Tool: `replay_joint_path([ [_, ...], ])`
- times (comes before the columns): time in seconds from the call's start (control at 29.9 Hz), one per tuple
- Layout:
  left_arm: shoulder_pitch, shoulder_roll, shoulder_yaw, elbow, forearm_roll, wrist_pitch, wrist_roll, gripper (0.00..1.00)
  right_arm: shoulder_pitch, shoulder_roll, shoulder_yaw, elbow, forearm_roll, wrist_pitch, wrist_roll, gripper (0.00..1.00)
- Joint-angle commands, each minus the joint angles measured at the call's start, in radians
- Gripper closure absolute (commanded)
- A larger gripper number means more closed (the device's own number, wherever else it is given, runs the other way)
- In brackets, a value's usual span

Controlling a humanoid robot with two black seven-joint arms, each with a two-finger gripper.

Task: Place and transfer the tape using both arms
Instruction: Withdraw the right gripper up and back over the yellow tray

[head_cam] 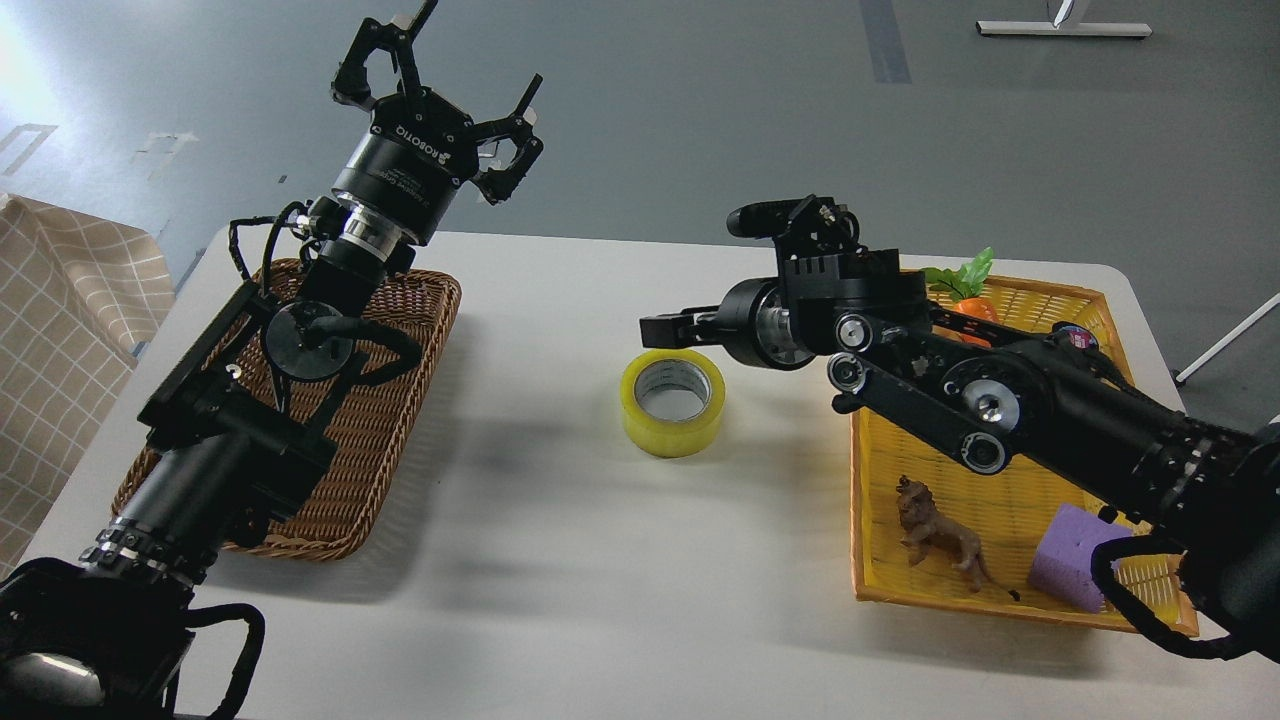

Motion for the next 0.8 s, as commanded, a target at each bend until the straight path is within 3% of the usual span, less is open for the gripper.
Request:
replay_joint_path([
  [0.0, -0.003, -0.002, 0.000, 0.000, 0.003, 0.000, 0.000, 0.02, -0.008, -0.085, 0.088, 0.086, 0.000, 0.000, 0.001, 0.01],
  [0.17, -0.003, -0.002, -0.002, 0.000, 0.004, 0.000, 0.001, 0.02, -0.063, -0.188, 0.256, 0.209, 0.010, 0.000, 0.008, 0.01],
  [0.47, -0.021, 0.014, 0.000, 0.000, 0.007, 0.000, 0.006, 0.02, -0.290, -0.215, 0.658, 0.317, 0.260, 0.000, 0.017, 0.01],
  [0.77, -0.024, 0.027, 0.000, 0.003, 0.012, 0.000, 0.015, 0.02, -0.422, -0.198, 1.007, 0.229, 0.705, 0.000, 0.169, 0.00],
])
